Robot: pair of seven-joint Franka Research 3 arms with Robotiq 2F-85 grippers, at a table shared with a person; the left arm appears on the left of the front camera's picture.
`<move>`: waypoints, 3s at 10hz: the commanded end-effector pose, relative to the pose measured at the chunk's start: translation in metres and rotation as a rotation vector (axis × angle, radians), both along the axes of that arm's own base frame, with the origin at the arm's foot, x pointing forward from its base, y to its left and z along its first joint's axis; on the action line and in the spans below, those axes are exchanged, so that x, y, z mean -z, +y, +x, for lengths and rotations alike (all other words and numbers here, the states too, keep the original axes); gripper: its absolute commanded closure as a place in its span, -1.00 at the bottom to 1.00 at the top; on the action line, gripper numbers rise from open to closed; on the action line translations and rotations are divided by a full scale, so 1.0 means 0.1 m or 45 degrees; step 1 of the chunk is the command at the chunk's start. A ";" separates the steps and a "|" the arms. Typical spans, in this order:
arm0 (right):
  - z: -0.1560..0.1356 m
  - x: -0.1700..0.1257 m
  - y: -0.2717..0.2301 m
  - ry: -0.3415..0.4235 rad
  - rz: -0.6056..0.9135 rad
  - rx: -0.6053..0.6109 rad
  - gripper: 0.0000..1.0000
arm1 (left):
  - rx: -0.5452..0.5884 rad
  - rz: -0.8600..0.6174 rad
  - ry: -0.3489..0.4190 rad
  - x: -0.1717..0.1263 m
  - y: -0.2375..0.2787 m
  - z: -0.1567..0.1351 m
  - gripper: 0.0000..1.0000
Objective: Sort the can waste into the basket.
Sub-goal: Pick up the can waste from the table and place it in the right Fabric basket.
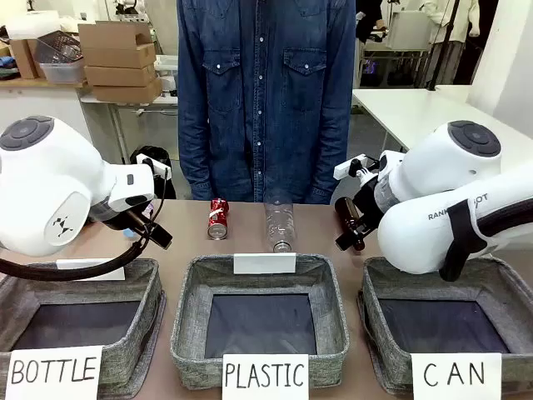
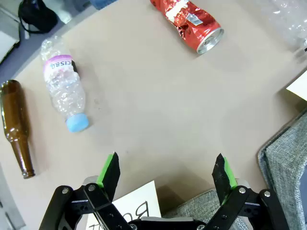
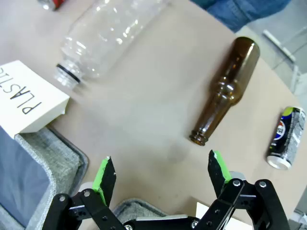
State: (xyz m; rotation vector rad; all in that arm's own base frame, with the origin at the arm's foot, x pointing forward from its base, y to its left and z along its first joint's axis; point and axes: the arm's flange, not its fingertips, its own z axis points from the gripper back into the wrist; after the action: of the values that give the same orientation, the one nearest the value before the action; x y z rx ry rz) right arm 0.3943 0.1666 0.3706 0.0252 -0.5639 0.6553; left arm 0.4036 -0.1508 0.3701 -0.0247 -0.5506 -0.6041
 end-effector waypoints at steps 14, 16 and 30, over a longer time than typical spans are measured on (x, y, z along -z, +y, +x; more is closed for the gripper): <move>-0.46 -0.72 -0.15 0.133 0.044 -0.075 -1.00 | 0.085 0.003 0.030 -0.71 0.12 -0.48 -1.00; -0.93 -1.46 -0.48 0.048 0.149 -0.005 -1.00 | 0.137 0.036 -0.008 -1.33 0.34 -1.05 -1.00; -1.03 -1.75 -2.44 0.912 1.779 0.465 -1.00 | 0.334 -1.923 0.387 -1.54 2.09 -0.76 -1.00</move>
State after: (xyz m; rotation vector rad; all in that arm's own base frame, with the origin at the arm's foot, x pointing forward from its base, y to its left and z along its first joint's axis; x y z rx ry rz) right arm 0.2808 -0.0885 0.5426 1.2607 -0.2444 0.0477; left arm 0.3247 0.0710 0.5183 -1.4284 -0.5629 -0.6440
